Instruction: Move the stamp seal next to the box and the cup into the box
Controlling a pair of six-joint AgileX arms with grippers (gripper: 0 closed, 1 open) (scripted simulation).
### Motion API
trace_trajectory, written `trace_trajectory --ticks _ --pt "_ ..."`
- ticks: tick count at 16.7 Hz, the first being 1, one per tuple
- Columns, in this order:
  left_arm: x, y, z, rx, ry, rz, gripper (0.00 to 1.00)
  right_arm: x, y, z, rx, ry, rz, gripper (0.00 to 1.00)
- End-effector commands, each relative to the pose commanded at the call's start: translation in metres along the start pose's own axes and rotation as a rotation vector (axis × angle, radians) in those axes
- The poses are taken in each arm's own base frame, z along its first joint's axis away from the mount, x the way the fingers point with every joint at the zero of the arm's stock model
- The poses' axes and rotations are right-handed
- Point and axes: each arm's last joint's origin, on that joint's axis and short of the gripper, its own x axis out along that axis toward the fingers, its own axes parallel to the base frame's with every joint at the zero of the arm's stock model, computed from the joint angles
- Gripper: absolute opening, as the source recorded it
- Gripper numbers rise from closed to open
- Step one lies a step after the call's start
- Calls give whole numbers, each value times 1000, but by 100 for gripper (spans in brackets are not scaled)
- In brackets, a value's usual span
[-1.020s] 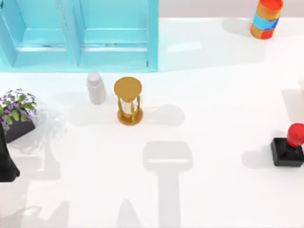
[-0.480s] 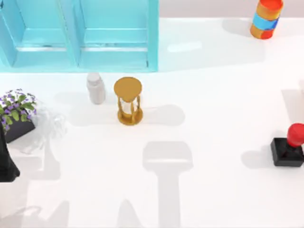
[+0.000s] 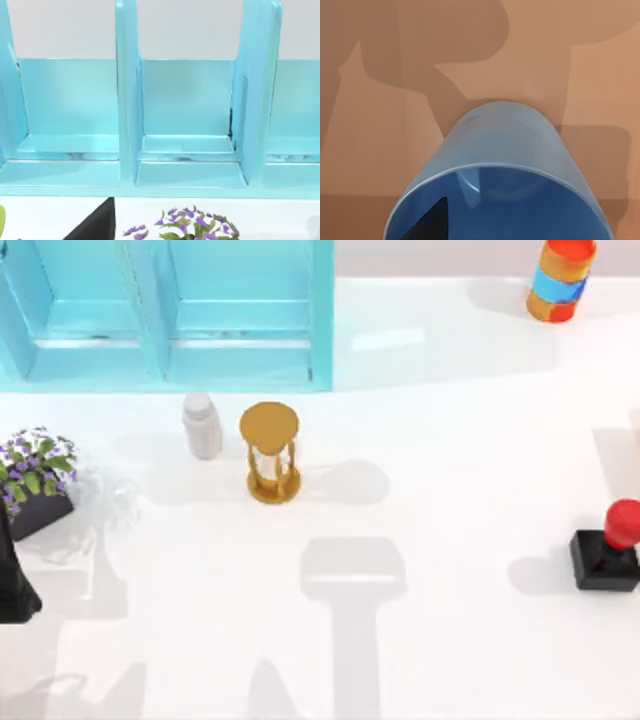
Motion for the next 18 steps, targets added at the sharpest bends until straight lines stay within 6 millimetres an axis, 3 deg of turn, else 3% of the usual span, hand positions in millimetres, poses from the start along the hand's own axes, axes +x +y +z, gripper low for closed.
trace_trajectory --ticks 7,12,18 --pt "0 0 0 0 0 0 100 -3 0 5 -19 -8 2 100" --pt "0 0 0 0 0 0 100 -29 7 28 -119 -89 -42 100" --pt "0 0 0 0 0 0 100 -54 13 37 -169 -148 -88 100"
